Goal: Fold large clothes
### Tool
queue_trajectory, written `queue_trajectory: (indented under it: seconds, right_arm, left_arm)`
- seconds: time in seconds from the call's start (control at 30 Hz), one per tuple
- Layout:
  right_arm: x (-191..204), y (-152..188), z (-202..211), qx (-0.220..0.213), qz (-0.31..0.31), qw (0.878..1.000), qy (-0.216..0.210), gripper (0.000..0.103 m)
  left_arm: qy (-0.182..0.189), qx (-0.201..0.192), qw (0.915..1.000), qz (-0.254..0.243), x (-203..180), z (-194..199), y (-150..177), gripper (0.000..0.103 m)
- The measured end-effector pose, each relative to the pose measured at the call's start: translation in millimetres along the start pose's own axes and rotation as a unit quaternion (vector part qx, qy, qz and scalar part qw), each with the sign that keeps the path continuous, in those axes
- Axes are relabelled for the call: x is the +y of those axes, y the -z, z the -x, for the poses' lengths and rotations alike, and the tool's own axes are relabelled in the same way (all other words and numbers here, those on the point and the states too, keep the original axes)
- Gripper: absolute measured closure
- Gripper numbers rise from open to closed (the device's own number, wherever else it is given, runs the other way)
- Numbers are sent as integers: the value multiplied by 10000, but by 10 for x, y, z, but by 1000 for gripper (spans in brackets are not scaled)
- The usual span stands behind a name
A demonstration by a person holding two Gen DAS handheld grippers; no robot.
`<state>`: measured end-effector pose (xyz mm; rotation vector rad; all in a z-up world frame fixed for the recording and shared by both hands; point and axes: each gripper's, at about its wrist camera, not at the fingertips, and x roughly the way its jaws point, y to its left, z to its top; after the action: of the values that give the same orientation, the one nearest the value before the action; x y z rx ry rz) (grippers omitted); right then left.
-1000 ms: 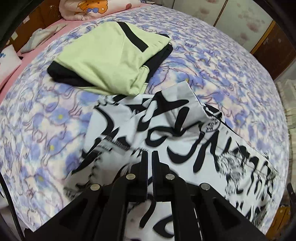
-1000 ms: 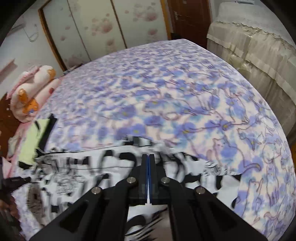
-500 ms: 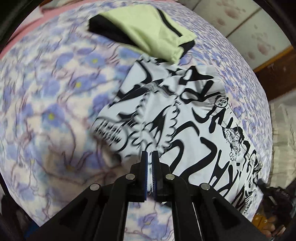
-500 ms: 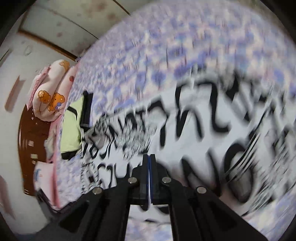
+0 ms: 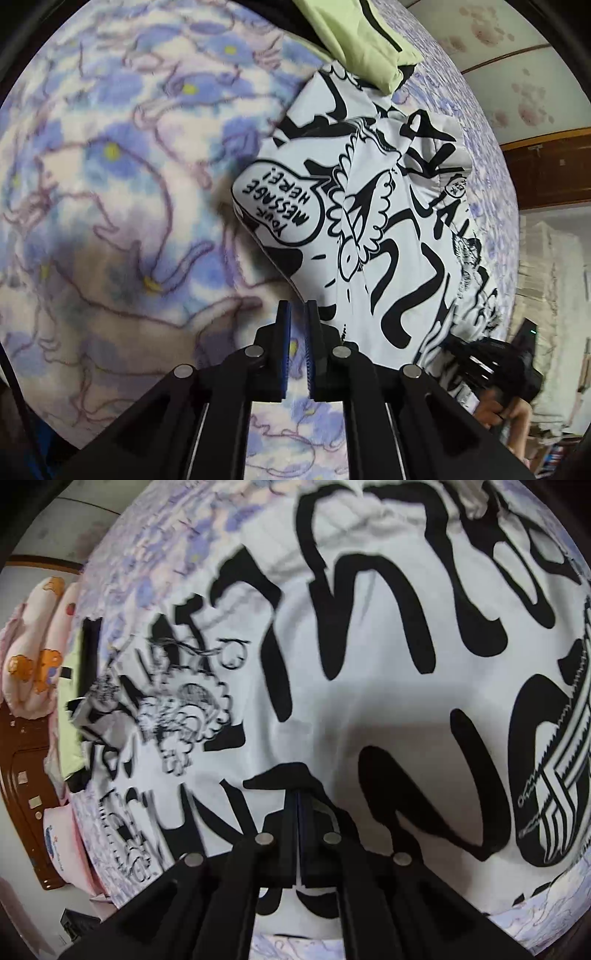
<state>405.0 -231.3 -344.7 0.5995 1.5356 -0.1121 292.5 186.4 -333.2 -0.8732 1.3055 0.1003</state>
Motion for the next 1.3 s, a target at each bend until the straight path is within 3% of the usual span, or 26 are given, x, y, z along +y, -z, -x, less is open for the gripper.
queue_trajectory:
  seconds: [0.1,0.23,0.37,0.53,0.6,0.67,0.7,0.9,1.17,1.3]
  right_arm:
    - [51,-40,-75,64,163,9996,209,103]
    - [42,-50,-90,115,200,9996,155,103]
    - [-53,-60,-93,123,179,9998,17,103]
    - [-88,-68,-97,93,178,9998,-9,103]
    - [-113,-69,-89,87,102,9999,-31,103]
    - [-136,-69,-65,79,59,9999,-20,103]
    - [-134,-68,-63,68,48,10000,-11,103]
    - [-120,-39,-75,-4,-22,10000,9,103]
    - [-128,-32,-81,-13,-45,10000,-22,103]
    - [-164,-13,-76,-78,-79,9999,-92,103]
  left_arm:
    - [435,104,9987,240,71,-84,-30,90]
    - [1140,198,9918,538,150,-215,-109,82]
    - [1300,379,9899,417,131,-389,-242,77]
    - [1586,633,9834,616,202,-519,-324,71]
    - [1513,766,9834,641,218,-501,-319,64]
    - [1363,794,9855,626,248,-474,-315,34]
    - [1132,750,9890,582,279,-441,-319,32]
    - [1468,797,9837,660,409,-499,-456,32]
    - [2119,317,9746,652,364,-680,-652,31]
    - [2532,190,9645,731,374,-786,-742,27]
